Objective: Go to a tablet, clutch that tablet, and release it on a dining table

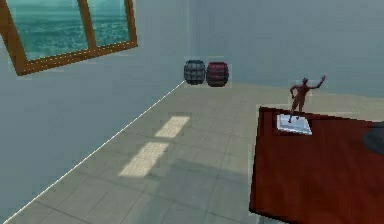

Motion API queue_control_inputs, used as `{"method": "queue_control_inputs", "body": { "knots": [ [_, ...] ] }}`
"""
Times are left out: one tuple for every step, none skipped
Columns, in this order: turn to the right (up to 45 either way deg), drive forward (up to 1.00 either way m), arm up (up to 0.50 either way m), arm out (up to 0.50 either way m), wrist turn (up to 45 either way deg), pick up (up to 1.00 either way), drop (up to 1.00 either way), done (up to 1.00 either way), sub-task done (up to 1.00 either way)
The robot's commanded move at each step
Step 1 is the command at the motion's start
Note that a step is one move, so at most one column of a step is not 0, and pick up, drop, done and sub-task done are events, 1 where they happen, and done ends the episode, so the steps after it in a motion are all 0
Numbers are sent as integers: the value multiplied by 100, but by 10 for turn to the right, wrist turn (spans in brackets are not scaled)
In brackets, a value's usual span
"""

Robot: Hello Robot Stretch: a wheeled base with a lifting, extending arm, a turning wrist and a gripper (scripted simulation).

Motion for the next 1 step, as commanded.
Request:
{"method": "queue_control_inputs", "body": {
  "knots": [
    [-120, 0, 0, 0, 0, 0, 0, 0, 0]
  ]
}}
